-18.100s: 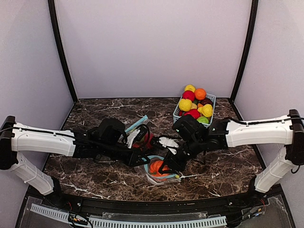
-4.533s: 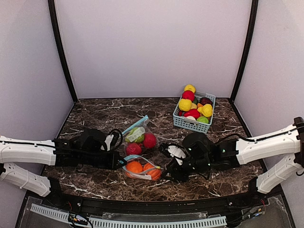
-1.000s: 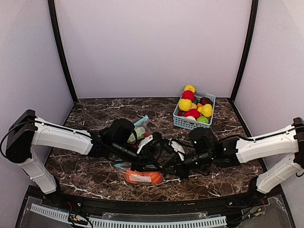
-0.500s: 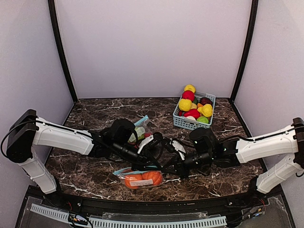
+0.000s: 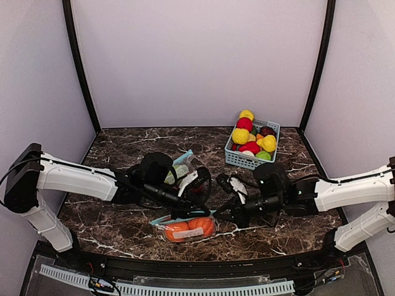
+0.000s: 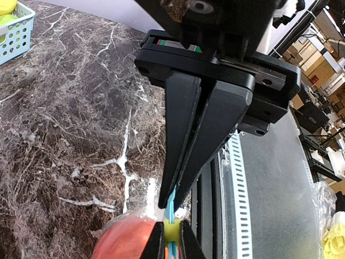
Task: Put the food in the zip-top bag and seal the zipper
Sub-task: Zip the zipper of the food storage bag.
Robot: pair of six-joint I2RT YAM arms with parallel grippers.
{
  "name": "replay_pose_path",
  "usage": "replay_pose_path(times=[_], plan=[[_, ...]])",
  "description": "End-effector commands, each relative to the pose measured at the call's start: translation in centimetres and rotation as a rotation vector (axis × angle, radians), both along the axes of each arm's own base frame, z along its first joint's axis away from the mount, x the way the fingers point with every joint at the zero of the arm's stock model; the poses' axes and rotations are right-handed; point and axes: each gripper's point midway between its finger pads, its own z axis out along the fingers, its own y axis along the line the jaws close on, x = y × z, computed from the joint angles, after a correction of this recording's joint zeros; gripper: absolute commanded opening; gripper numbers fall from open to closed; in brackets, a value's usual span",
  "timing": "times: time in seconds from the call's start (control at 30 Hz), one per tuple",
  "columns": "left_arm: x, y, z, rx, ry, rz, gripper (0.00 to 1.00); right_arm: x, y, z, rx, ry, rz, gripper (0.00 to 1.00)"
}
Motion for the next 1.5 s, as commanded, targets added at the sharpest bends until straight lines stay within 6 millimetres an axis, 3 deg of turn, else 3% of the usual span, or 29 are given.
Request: replay_pose_path(times=[0.0, 0.87, 1.47], plan=[[-1.1, 1.8, -1.5, 0.073, 0.032, -0.004, 0.01, 1.9, -2.4, -1.4, -0.080, -0.001, -0.121, 0.00], [-1.1, 2.8, -2.8, 0.127, 0.028, 0.018, 0.01, 6.1, -9.4, -2.6, -0.241, -0.003, -0.373, 0.00], [-1.1, 4.3, -3.4, 0.151, 0.013, 0.055, 0.01, 7.6, -12.5, -3.5, -0.303, 0.038, -0.482, 0.00]])
